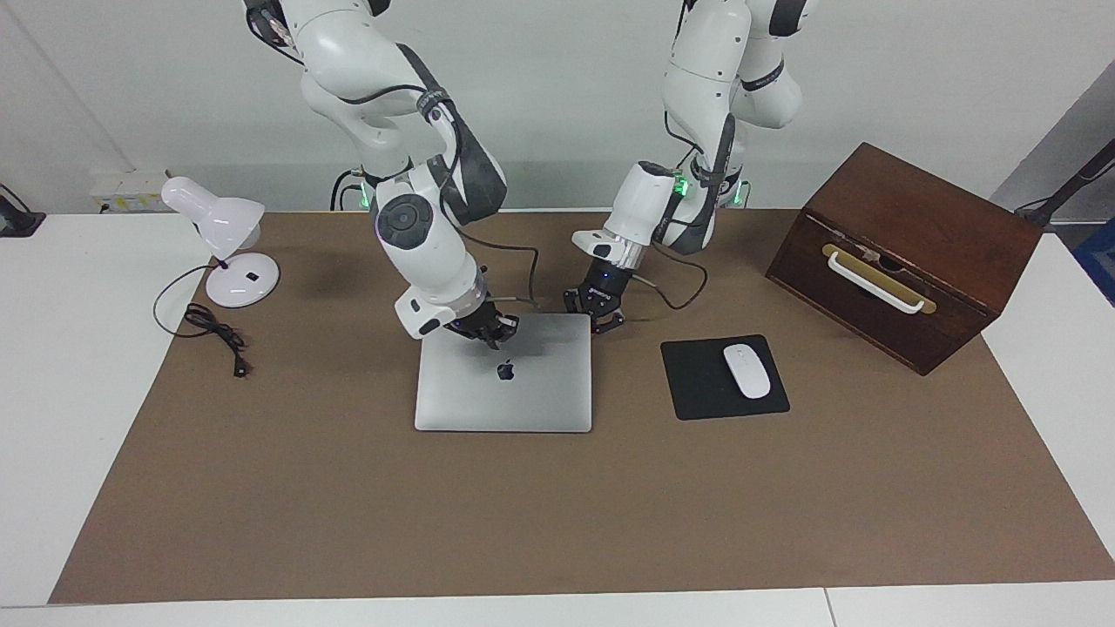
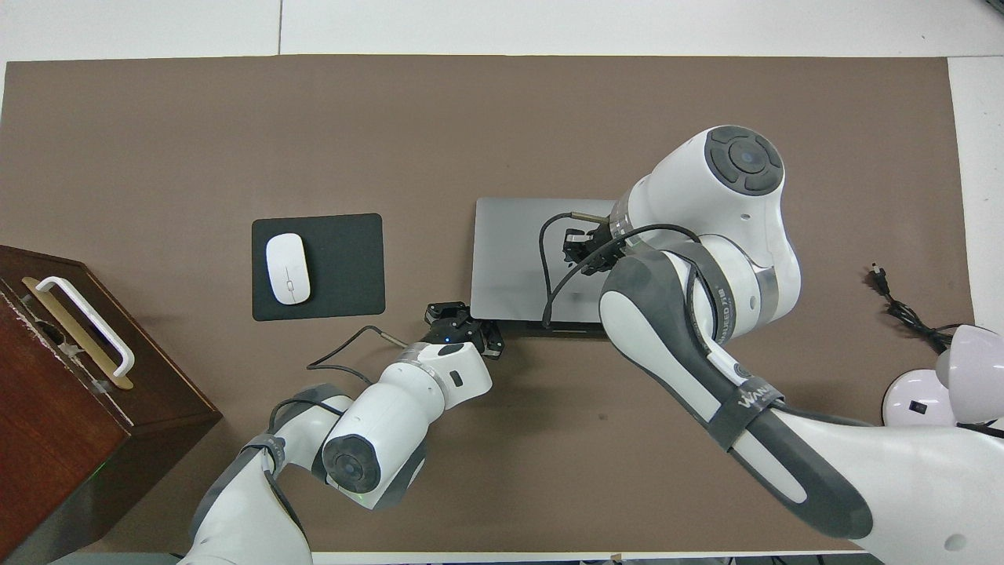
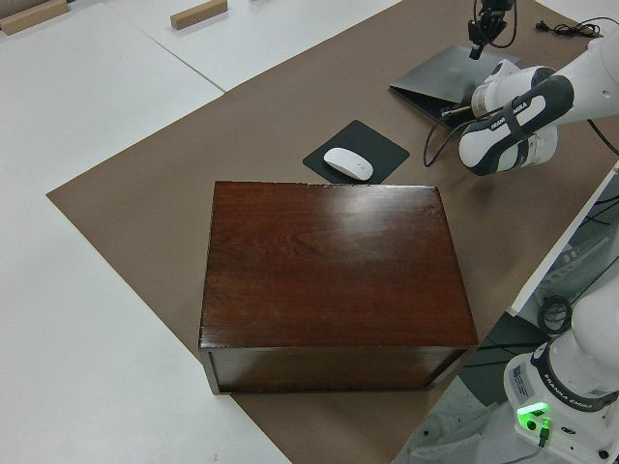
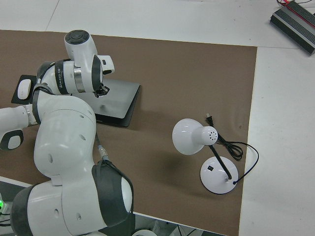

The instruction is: Close laptop with both arms

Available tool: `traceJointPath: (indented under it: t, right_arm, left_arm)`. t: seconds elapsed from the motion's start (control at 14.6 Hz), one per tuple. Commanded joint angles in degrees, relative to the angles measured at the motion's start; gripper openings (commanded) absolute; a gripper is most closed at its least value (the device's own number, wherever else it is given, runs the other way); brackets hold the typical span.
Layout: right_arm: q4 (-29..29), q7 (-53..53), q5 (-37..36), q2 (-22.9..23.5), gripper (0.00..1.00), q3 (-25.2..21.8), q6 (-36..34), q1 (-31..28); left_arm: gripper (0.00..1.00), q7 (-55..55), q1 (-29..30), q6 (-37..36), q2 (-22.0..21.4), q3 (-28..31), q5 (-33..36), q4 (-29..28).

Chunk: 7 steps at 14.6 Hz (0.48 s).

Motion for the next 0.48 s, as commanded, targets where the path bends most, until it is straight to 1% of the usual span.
traceJointPath:
  t: [0.0,0.41]
  right_arm:
    - [0.0,-1.1,-1.2,-1.7,0.00,0.7,-2.2,-0.4]
    - [0.0,-1.2,-1.2,-4.9,0.00,1.0,-4.3,-0.4]
  left_arm:
    - [0.00,1.3,-0.5,0.7,2.6,1.0,-0.7,0.2]
    - [0.00,1.3,-0.4,0.5,2.6,1.0,-0.7,0.2]
